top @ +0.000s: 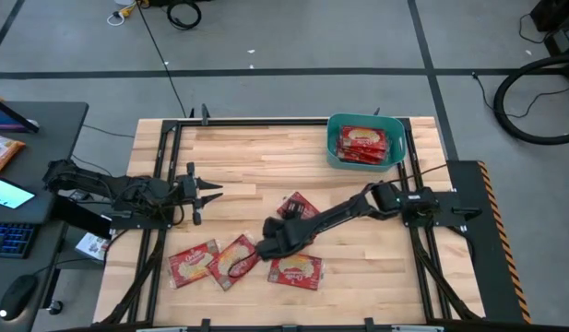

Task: Sort popcorn bags into baskets
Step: Put the red popcorn bag into the blue bin

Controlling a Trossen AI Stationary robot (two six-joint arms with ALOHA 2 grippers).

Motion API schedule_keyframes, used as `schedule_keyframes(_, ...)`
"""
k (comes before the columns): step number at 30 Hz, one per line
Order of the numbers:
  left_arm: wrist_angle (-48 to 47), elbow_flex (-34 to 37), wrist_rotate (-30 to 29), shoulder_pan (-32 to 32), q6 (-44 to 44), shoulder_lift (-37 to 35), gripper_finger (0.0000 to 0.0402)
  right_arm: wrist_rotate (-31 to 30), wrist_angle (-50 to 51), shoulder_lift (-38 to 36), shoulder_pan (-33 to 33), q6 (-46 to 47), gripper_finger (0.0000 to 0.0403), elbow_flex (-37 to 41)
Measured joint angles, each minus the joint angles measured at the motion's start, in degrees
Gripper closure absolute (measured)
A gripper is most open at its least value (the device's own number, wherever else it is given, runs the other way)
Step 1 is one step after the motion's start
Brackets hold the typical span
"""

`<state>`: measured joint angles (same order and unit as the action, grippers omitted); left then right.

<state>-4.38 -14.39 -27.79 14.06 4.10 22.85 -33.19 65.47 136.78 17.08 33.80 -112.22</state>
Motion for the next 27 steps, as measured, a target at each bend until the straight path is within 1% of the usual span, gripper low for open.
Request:
schedule_keyframes(4, 0.01, 0.0, 0.0, -0.02, 0.0, 0.0, 0.0304, -1.06, 1.52, 0.03, 1.19, 3.79, 0.0222, 0.93)
schedule_keyframes(7, 0.02, 0.0, 0.0, -0.02, -0.01, 0.0, 0.0304, -2.66, 4.84, 0.08, 1.85, 5.91, 0.022, 1.09)
schedule_keyframes(11, 0.02, 0.0, 0.0, -0.02, -0.2, 0.0, 0.0304, -3.84, 4.79, 0.03, 2.21, 7.65, 0.022, 2.97)
schedule_keyframes(16, -0.04, 0.01, 0.0, -0.01, -0.39, 0.02, 0.0304, -2.78, 1.47, -0.05, 2.36, 8.58, 0.022, 6.13)
schedule_keyframes(21, -0.07, 0.0, 0.0, -0.02, -0.39, 0.02, 0.0304, -2.63, 1.73, -0.19, 2.45, 9.75, 0.022, 5.83)
schedule_keyframes(27, -0.09, 0.02, 0.0, 0.0, -0.39, 0.0, 0.0304, -2.01, 0.43, -0.49, 2.49, 9.07, 0.022, 2.52)
